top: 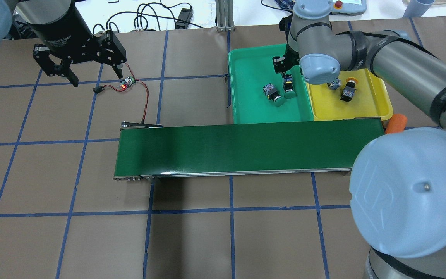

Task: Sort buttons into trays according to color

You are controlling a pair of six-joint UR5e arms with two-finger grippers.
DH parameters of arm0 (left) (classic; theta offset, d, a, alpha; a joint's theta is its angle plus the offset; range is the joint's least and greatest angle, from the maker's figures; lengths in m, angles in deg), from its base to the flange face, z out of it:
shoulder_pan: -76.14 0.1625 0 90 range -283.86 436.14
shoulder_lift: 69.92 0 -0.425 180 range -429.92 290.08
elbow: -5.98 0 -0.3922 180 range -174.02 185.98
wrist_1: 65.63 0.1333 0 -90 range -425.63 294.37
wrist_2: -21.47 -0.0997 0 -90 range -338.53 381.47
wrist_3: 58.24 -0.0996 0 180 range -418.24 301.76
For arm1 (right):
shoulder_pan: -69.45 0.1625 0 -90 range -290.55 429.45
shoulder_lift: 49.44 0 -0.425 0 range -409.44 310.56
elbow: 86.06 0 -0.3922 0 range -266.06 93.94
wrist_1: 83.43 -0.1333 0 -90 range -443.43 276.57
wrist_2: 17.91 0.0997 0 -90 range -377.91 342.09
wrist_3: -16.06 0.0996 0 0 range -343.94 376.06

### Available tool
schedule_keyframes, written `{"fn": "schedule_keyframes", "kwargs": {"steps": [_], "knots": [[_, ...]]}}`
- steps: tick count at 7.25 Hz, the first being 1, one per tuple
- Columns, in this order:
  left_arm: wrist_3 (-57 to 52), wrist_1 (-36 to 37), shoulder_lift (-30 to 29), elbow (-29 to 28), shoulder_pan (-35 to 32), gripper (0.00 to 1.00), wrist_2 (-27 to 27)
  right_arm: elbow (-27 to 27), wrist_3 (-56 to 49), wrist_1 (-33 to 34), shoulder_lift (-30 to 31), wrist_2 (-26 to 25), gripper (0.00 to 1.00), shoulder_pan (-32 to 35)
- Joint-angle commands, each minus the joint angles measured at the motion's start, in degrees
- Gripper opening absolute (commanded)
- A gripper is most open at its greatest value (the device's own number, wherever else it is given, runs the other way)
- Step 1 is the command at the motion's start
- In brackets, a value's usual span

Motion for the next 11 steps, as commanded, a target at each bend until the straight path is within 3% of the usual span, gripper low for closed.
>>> {"fn": "schedule_keyframes", "kwargs": {"steps": [1, 4, 8, 9, 11], "knots": [[0.0, 0.0, 0.1, 0.0, 0.0, 1.0, 0.0, -0.3, 0.2, -13.1, 7.0, 3.5, 1.0, -1.1], [0.0, 0.1, -0.3, 0.0, 0.1, 1.0, -0.2, -1.2, 0.2, -30.2, 19.1, 4.0, 1.0, -1.5], [0.1, 0.0, -0.3, -0.5, 0.1, 1.0, -0.4, -2.7, 2.4, -39.3, 29.9, 3.9, 1.0, -0.5], [0.0, -0.1, -0.3, -0.5, 0.1, 1.0, -0.4, -4.3, 2.4, -42.1, 30.7, 3.8, 1.0, -0.3], [0.1, -0.1, -0.3, -0.5, 0.0, 1.0, -0.4, -5.9, 2.6, -41.3, 31.5, 3.7, 1.0, -0.3]]}}
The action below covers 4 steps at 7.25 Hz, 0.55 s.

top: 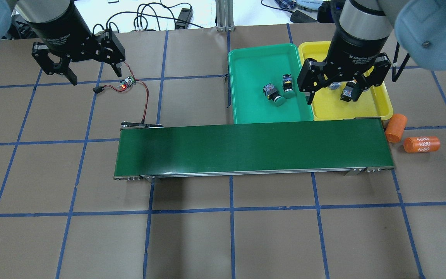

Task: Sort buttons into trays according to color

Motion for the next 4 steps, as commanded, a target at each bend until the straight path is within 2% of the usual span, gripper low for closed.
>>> {"fn": "schedule_keyframes", "kwargs": {"steps": [1, 2, 4], "knots": [[0.1, 0.0, 0.0, 0.0, 0.0, 1.0, 0.2, -1.1, 0.2, -0.8, 0.6, -0.7, 1.0, -0.2], [0.1, 0.0, -0.1, 0.0, 0.0, 1.0, 0.2, -2.2, 0.8, 0.6, 1.9, -0.1, 0.97, -0.3], [0.1, 0.0, 0.0, 0.0, 0.0, 1.0, 0.2, -6.3, 0.6, 2.3, 4.3, 0.0, 1.0, -0.8]]}}
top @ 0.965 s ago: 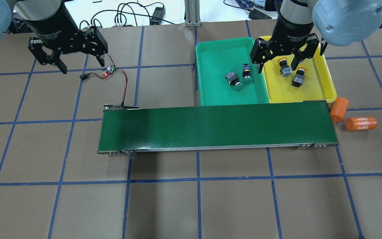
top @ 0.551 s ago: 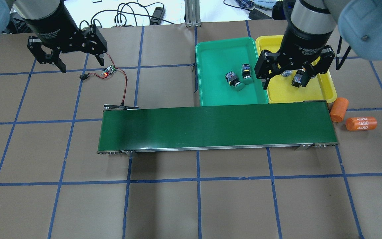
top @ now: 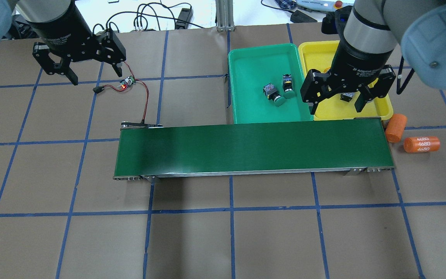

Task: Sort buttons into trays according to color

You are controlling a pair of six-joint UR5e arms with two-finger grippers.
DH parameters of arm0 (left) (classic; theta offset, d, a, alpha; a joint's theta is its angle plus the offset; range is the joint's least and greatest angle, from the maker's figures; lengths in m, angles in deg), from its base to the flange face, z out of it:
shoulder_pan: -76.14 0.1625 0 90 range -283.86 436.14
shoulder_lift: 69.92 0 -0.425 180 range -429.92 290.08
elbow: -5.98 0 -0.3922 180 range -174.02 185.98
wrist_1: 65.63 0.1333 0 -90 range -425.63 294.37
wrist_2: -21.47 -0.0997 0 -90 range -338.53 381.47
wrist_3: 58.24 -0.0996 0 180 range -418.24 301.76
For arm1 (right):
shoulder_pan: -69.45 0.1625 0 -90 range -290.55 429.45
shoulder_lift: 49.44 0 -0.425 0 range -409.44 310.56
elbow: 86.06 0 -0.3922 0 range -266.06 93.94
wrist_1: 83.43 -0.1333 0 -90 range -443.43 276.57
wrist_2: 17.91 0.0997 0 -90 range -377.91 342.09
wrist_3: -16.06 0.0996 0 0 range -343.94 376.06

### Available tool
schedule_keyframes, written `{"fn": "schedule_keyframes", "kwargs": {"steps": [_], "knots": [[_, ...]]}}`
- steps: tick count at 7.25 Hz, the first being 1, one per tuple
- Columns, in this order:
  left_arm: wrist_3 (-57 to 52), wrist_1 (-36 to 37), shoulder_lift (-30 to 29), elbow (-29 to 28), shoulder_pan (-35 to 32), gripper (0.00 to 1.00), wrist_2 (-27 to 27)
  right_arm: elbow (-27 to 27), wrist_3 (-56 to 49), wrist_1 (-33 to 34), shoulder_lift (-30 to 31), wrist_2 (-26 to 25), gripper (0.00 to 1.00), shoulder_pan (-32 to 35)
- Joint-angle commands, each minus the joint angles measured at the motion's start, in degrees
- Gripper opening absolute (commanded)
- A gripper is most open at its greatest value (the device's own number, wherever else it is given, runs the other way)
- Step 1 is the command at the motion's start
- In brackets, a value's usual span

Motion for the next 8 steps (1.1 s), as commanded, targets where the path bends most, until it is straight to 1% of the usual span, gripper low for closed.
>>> {"fn": "schedule_keyframes", "kwargs": {"steps": [1, 2, 8], "knots": [[0.0, 0.0, 0.0, 0.0, 0.0, 1.0, 0.0, -2.5, -1.3, 3.2, 1.4, 0.1, 1.0, -1.1], [0.0, 0.0, -0.1, 0.0, 0.0, 1.0, 0.1, -2.5, -1.8, 2.7, 1.5, 0.1, 1.0, -2.6], [0.0, 0.0, 0.4, 0.0, 0.0, 1.0, -0.2, -2.7, -1.8, 3.1, 1.5, 0.0, 1.0, -2.1]]}}
